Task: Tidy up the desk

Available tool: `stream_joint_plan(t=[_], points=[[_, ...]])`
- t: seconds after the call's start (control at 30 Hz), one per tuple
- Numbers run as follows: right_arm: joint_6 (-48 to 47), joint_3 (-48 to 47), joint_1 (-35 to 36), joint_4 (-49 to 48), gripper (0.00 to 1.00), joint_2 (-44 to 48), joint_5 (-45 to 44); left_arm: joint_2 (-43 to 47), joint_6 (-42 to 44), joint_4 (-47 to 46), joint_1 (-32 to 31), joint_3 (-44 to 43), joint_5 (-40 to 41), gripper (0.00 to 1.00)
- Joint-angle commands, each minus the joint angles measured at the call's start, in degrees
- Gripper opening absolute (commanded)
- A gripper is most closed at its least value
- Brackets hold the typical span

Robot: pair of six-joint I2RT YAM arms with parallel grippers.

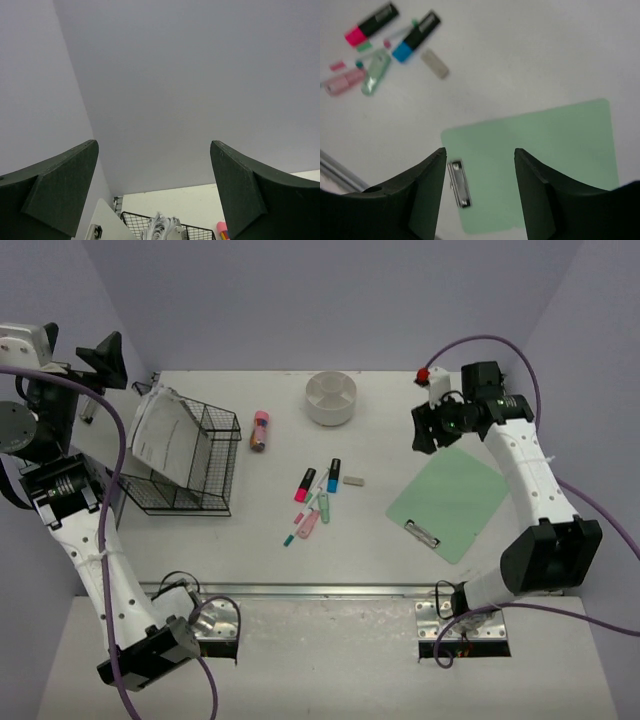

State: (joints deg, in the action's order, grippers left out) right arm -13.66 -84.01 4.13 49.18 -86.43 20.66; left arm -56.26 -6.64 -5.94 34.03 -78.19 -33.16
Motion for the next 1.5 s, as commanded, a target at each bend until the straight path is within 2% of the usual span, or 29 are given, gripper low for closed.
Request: stream_joint_plan(t=[0.0,0.13,0.3,0.4,0.7,1.0,1.13,1.27,1.37,1.47], points=[[-23.8,13.2,-0.2,8.3,0.56,5.1,-4.7,0.4,6.3,6.1,-2.9,-0.5,-0.9,0.92],[-25.5,26.7,0.9,3.9,0.56,9.3,-7.8,1.3,10.3,9.5,-9.1,3.4,0.4,0.92],[-22.9,37.7,6.0,-3.8,0.57,11.9,-11.5,-0.6,16.0,15.7,-22.9,5.2,12.3,0.92],[-21.0,41.2,8.3,-7.6,0.59,11.9,-12.9,-0.6,16.1,15.5,-27.5,5.7,16.4,0.92],[-16.4,43.8,9.4,-14.9,0.59,7.0,-14.4,-2.4,13.3,16.1,-34.2,5.7,19.0,0.91],[-14.8,46.3,10.6,-19.4,0.58,3.0,-14.4,-2.8,15.5,17.1,-44.8,8.3,27.1,0.91],[-14.8,48.3,11.3,-20.6,0.57,3.0,-15.4,-3.6,15.7,17.1,-47.0,8.0,29.2,0.91],[-14.6,50.9,11.7,-22.8,0.5,3.1,-17.5,-4.5,15.2,16.8,-48.2,8.0,30.7,0.91],[-13.7,51.7,11.7,-24.8,0.41,2.5,-19.3,-4.9,14.0,15.8,-49.4,9.3,31.9,0.9],[-12.2,50.3,11.7,-24.1,0.25,1.7,-18.9,-5.5,11.8,16.2,-50.7,9.7,31.4,0.9]])
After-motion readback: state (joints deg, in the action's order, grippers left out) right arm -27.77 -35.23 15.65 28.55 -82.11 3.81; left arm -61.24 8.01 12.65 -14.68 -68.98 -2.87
